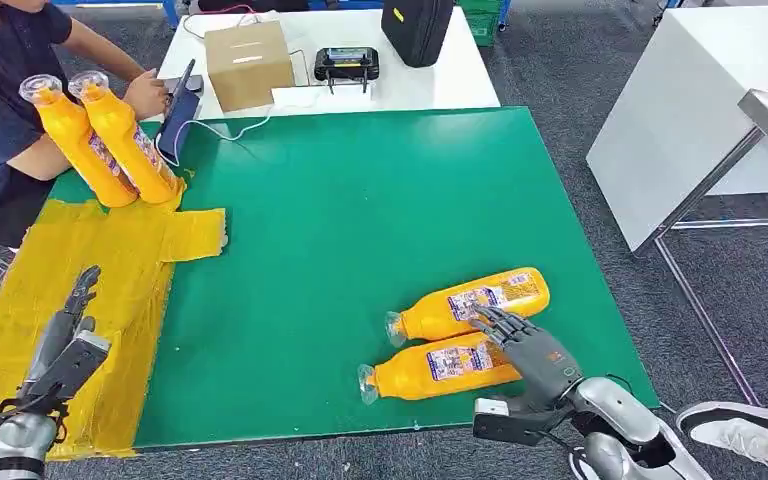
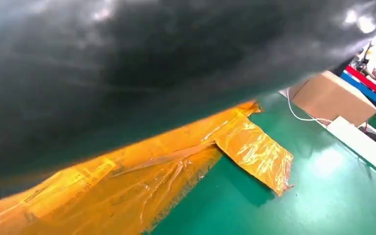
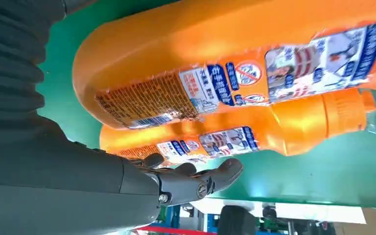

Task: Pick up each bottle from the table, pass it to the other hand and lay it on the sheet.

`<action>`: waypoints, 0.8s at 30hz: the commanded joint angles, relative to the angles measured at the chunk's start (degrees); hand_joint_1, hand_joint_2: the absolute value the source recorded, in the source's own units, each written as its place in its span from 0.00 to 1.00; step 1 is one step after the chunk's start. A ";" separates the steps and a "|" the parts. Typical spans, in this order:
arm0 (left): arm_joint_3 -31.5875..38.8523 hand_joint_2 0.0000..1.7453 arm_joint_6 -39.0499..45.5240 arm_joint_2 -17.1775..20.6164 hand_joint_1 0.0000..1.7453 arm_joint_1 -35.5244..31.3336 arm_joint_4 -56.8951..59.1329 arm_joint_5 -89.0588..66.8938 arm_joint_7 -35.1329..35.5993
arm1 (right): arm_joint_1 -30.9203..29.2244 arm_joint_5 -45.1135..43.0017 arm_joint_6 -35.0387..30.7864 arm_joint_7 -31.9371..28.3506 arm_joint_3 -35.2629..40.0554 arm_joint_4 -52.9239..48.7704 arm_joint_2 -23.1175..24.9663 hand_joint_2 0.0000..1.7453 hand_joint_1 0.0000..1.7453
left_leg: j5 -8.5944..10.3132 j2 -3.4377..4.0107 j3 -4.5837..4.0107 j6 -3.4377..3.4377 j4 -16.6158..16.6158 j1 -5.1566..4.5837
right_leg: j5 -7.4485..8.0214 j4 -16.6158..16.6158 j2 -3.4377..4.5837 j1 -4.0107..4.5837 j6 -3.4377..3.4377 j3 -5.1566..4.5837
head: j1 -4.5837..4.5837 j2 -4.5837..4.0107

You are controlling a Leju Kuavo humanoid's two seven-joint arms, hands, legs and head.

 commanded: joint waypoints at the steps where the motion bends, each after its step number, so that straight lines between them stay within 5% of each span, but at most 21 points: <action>1: 1.90 0.00 -1.07 -1.81 0.00 -0.23 0.53 -0.05 0.21 | -1.25 -0.59 1.23 -0.09 3.33 -0.63 -0.33 1.00 0.00 | -0.12 -0.20 0.28 -0.02 -0.03 0.05 | -0.12 -0.04 0.40 -0.02 -0.08 0.28 | 0.00 0.00; 13: -0.28 0.00 -0.60 -2.04 0.00 -3.71 4.36 -0.54 0.03 | -0.44 -1.52 7.75 2.07 6.48 3.24 -7.19 1.00 0.00 | -0.02 -0.35 0.19 0.01 -0.05 0.03 | -0.06 -0.09 0.12 -0.04 -0.04 0.25 | 0.02 0.00; 14: -0.62 0.00 -0.72 -2.04 0.00 -4.18 4.85 -0.51 0.02 | -0.62 -1.44 8.32 2.32 7.15 3.69 -7.39 1.00 0.30 | 0.00 -0.29 0.16 0.00 -0.08 0.01 | -0.03 -0.10 0.11 -0.04 -0.04 0.20 | 0.00 0.00; 15: -1.24 0.00 -0.67 -1.95 0.00 -4.99 5.67 -0.67 -0.03 | -0.49 -1.82 10.17 3.04 8.13 3.94 -8.45 1.00 0.88 | 0.00 -0.25 0.15 0.00 -0.07 0.01 | -0.03 -0.08 0.08 -0.04 -0.03 0.18 | -0.02 0.00; 16: -1.67 0.00 -0.52 -1.96 0.00 -5.69 6.41 -0.77 0.09 | -0.26 -2.01 10.58 3.16 8.68 4.10 -9.23 1.00 1.00 | -0.02 -0.32 0.23 0.00 -0.08 0.03 | -0.05 -0.11 0.14 -0.04 -0.05 0.28 | -0.02 0.00; 24: -4.98 0.00 0.62 -1.95 0.00 -10.26 11.22 -0.34 0.23 | 1.65 -3.54 11.40 4.67 11.71 5.24 -12.47 1.00 1.00 | 0.01 -0.43 0.31 0.00 -0.08 0.06 | -0.04 -0.16 -0.06 -0.03 -0.03 0.36 | 0.02 0.00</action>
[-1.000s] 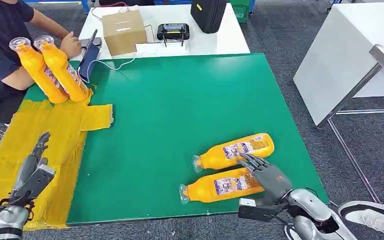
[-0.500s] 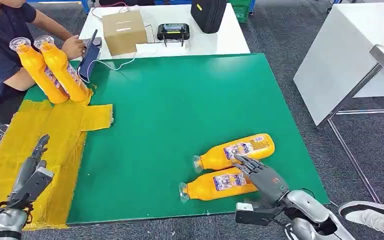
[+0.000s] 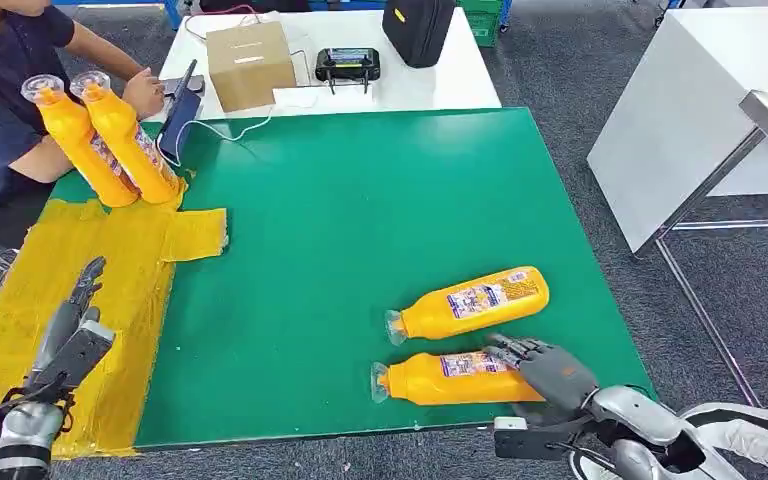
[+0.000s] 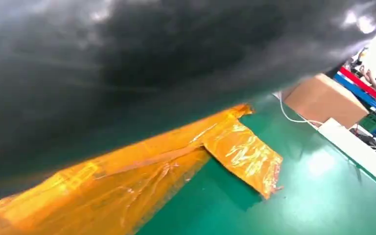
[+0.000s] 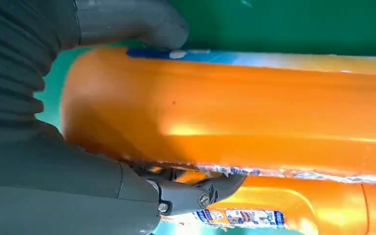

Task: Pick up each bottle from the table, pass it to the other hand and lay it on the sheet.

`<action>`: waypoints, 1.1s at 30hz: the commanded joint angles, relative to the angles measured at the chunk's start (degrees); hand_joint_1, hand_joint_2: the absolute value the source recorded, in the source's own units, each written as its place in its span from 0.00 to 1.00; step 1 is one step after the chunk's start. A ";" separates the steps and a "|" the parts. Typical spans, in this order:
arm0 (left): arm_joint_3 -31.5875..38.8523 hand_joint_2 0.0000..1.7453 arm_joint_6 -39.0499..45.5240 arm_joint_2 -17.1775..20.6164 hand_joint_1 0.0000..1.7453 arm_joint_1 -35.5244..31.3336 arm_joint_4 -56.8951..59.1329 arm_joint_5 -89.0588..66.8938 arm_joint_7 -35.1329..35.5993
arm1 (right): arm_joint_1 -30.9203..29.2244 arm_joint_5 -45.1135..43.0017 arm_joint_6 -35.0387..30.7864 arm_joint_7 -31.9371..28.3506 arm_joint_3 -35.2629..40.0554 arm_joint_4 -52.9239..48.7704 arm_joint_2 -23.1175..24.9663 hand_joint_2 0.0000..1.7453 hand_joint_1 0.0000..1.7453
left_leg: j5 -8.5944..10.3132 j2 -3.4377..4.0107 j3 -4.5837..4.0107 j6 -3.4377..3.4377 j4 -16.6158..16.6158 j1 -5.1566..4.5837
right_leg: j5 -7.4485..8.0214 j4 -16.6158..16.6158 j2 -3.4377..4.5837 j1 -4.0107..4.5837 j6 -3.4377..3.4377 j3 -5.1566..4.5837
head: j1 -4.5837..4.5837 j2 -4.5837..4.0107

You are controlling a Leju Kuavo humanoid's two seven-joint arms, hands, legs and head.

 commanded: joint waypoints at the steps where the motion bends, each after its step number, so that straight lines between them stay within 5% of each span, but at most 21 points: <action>1: -4.25 0.00 0.75 -1.18 0.00 -6.68 8.77 0.36 0.27 | 1.40 -0.39 1.19 1.39 6.18 5.59 -2.68 1.00 1.00 | 0.01 -0.32 0.14 0.00 -0.06 0.04 | -0.04 -0.10 -0.02 0.01 -0.02 0.26 | 0.02 0.00; 8: -7.04 0.00 1.19 -2.12 0.00 -9.60 11.45 0.49 0.97 | -0.96 4.12 -3.72 4.52 10.58 20.15 6.03 1.00 1.00 | 0.06 -0.54 0.53 -0.02 -0.25 0.18 | 0.00 -0.38 -0.02 0.09 -0.08 0.66 | 0.02 0.00; 14: -6.34 0.00 -2.31 -3.92 0.00 -10.63 9.97 7.45 0.20 | -3.55 -2.29 -5.48 1.19 7.34 24.46 10.04 1.00 1.00 | -0.46 0.18 1.22 0.01 -0.19 0.43 | -0.15 -0.51 0.51 0.24 -0.32 0.65 | 0.04 0.00; 15: -3.99 0.00 -5.85 -5.53 0.00 -8.10 4.73 13.06 0.88 | -2.53 -8.16 -9.79 -3.07 0.68 23.78 16.68 1.00 1.00 | -0.66 0.61 1.47 0.12 -0.16 0.55 | -0.40 -0.63 0.78 0.40 -0.32 0.94 | 0.04 0.00; 16: -4.12 0.00 -6.05 -5.71 0.00 -7.05 2.88 13.25 1.66 | -2.91 -7.27 -9.13 -1.45 1.02 22.95 17.87 1.00 1.00 | -0.66 0.84 1.48 0.08 -0.16 0.63 | -0.52 -0.66 0.94 0.45 -0.35 0.97 | 0.07 0.00; 18: -1.04 0.00 -9.88 -9.63 0.00 -3.56 -5.49 21.43 2.96 | 0.10 -22.17 -8.95 -9.96 -8.71 14.71 25.64 1.00 1.00 | -0.55 1.05 1.29 0.12 -0.18 0.57 | -0.40 -0.62 1.17 0.44 -0.36 0.69 | 0.07 0.00; 22: -1.95 0.00 -9.72 -10.45 0.00 -2.38 -8.66 21.76 4.75 | 0.66 -21.98 -6.98 -5.88 -9.24 9.48 26.00 1.00 1.00 | -0.44 1.06 1.39 0.10 -0.22 0.47 | -0.21 -0.56 1.16 0.36 -0.28 1.23 | 0.07 0.00; 24: -2.46 0.00 -8.85 -12.32 0.00 -1.72 -11.19 22.85 4.27 | 2.85 -37.37 -4.23 -15.53 -18.16 3.95 33.97 1.00 1.00 | -0.14 0.79 1.36 0.06 -0.10 0.44 | 0.39 -0.41 1.10 0.32 -0.13 1.23 | -0.04 0.00; 27: -5.82 0.00 -9.60 -16.63 0.00 1.13 -19.62 27.08 5.47 | 2.01 -44.20 -6.23 -16.16 -20.97 -6.43 38.68 1.00 1.00 | 0.08 0.30 0.62 0.06 0.02 0.36 | 0.34 -0.16 0.71 0.25 -0.06 0.64 | 0.02 0.00; 33: -11.41 0.00 -6.76 -17.54 0.00 2.60 -23.30 29.96 7.76 | 0.29 -47.28 -7.89 -14.40 -20.37 -8.43 39.48 1.00 1.00 | 0.16 0.02 -0.02 0.08 0.06 0.34 | 0.35 -0.14 0.46 0.29 -0.03 0.13 | 0.00 0.00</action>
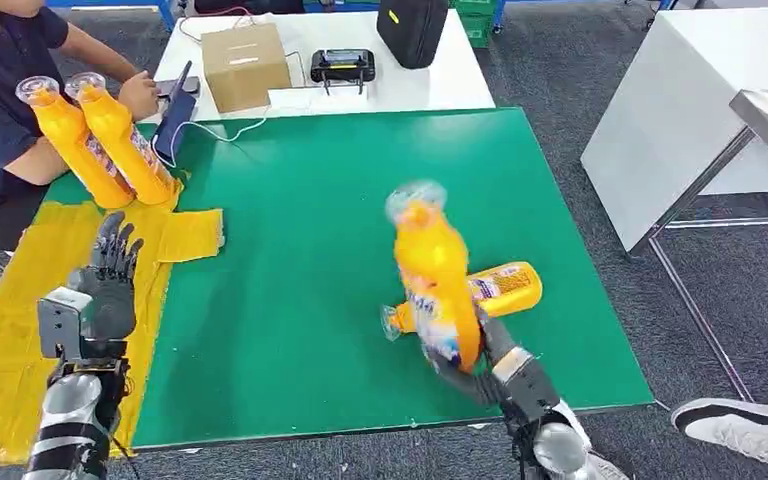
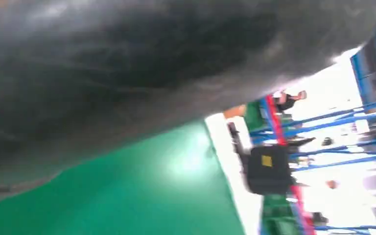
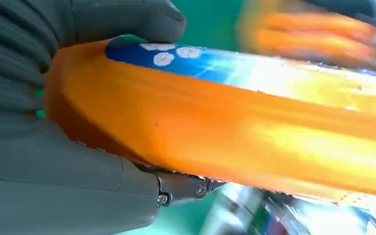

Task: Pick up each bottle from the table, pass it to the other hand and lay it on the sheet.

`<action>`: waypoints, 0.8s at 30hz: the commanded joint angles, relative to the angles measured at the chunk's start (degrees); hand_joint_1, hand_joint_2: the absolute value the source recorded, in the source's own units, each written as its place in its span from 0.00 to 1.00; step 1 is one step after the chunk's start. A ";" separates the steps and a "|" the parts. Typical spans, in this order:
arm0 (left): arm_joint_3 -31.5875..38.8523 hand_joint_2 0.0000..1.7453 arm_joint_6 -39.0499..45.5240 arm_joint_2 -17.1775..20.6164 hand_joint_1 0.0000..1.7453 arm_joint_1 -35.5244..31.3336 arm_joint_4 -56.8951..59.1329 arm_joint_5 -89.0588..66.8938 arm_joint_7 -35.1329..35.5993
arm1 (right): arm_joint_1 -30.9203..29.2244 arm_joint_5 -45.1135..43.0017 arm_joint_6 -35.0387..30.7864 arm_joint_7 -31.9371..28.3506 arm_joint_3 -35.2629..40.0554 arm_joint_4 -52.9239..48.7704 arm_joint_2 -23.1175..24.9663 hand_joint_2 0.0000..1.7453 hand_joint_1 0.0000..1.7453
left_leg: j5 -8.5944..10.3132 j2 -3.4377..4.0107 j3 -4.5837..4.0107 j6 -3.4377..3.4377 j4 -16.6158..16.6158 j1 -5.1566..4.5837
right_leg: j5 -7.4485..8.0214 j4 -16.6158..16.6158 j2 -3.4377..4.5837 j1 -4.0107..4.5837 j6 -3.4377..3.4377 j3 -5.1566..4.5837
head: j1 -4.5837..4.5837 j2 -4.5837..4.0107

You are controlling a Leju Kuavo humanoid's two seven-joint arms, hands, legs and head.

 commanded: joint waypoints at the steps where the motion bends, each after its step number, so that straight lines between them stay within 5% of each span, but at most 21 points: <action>1: -6.33 0.00 2.14 -4.95 0.00 2.18 -8.93 2.98 2.39 | -1.37 -2.80 -1.51 0.95 -6.43 -8.41 7.90 1.00 1.00 | -0.05 -0.34 -0.03 0.05 0.03 -0.05 | -0.10 0.03 0.04 -0.11 0.02 0.02 | 0.02 0.00; 4: -7.43 0.00 0.77 -5.97 0.00 2.82 -9.68 5.35 1.45 | -3.07 -1.64 -1.05 0.99 -4.67 -5.84 7.73 1.00 1.00 | -0.09 -0.38 -0.05 0.05 0.03 -0.07 | -0.10 0.01 0.08 -0.13 -0.01 0.05 | 0.02 0.00; 5: -9.08 1.00 -0.14 -6.51 0.00 3.11 -9.81 6.32 2.65 | -4.36 0.05 -1.57 2.07 -3.29 -4.03 7.98 1.00 1.00 | -0.06 -0.32 -0.09 0.06 0.00 -0.14 | -0.05 0.00 0.04 -0.17 0.00 -0.01 | 0.02 0.00; 14: -18.14 1.00 -1.35 -5.55 0.00 1.72 -8.11 6.22 2.94 | -17.86 7.74 -1.89 6.89 6.36 15.75 9.48 1.00 1.00 | -0.01 -0.19 -0.12 0.09 -0.02 -0.19 | 0.04 -0.05 0.13 -0.17 0.01 -0.07 | 0.02 0.00; 24: -20.48 1.00 -2.30 -4.98 0.00 0.39 -7.05 3.47 2.55 | -22.56 10.71 1.03 8.06 14.15 22.91 10.95 1.00 1.00 | 0.07 -0.29 -0.16 0.16 -0.02 -0.20 | 0.01 -0.02 -0.01 -0.18 0.03 -0.06 | 0.02 0.00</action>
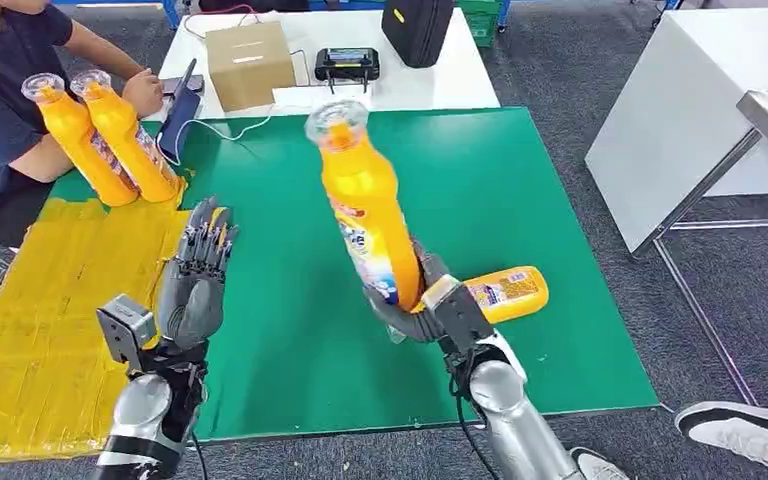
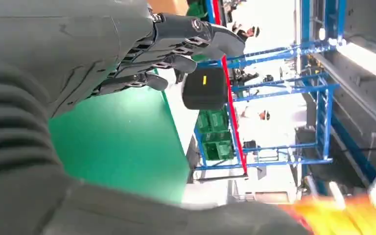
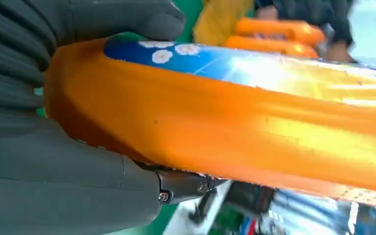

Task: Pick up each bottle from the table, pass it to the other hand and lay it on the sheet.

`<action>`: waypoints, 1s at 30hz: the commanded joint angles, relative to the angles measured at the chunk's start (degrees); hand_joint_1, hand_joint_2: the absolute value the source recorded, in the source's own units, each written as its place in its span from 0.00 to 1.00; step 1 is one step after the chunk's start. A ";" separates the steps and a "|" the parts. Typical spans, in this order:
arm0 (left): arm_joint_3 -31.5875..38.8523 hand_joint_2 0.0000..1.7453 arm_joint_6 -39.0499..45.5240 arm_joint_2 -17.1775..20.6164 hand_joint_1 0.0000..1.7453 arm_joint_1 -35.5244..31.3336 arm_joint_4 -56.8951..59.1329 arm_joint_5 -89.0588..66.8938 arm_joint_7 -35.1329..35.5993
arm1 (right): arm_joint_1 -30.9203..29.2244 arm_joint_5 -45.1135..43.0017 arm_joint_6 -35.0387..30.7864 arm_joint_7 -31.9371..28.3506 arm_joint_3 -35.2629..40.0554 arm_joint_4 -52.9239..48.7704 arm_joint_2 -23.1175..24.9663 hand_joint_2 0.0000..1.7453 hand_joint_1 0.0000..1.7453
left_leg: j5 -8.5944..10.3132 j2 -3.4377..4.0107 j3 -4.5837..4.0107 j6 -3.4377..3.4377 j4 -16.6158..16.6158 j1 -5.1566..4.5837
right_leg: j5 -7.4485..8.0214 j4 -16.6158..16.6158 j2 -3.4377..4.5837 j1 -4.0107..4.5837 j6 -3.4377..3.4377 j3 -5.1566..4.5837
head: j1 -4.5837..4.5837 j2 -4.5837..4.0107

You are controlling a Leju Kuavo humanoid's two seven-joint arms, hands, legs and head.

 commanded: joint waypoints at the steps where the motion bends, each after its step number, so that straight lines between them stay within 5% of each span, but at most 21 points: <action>1: -3.72 1.00 -0.33 1.16 0.00 -2.80 2.78 -1.51 -0.20 | -7.68 1.69 1.07 0.63 8.57 12.60 0.83 1.00 1.00 | -0.07 -0.09 0.16 -0.02 -0.02 0.01 | -0.05 0.00 0.36 -0.04 -0.05 0.12 | 0.00 0.00; 5: -3.74 1.00 -0.38 1.27 0.00 -2.72 2.69 -1.64 -0.21 | -7.68 1.69 1.15 0.60 8.70 12.48 0.64 1.00 1.00 | -0.03 -0.12 0.06 0.00 -0.01 0.01 | -0.03 -0.01 0.19 -0.03 -0.03 0.05 | 0.00 0.00; 17: -5.53 1.00 -3.49 1.09 0.00 -3.05 4.79 -0.35 1.37 | -10.98 8.95 1.51 3.66 24.64 16.31 2.50 1.00 1.00 | -0.09 -0.10 0.12 -0.02 -0.03 0.00 | -0.08 0.01 0.41 -0.06 -0.06 0.04 | 0.00 0.00; 30: -9.73 1.00 -7.40 2.26 0.00 -2.79 5.86 5.00 5.82 | -11.23 8.78 0.76 4.80 27.78 18.91 1.69 1.00 1.00 | -0.04 -0.21 0.02 -0.01 -0.05 0.01 | -0.06 -0.05 0.17 -0.07 -0.04 0.00 | 0.00 0.00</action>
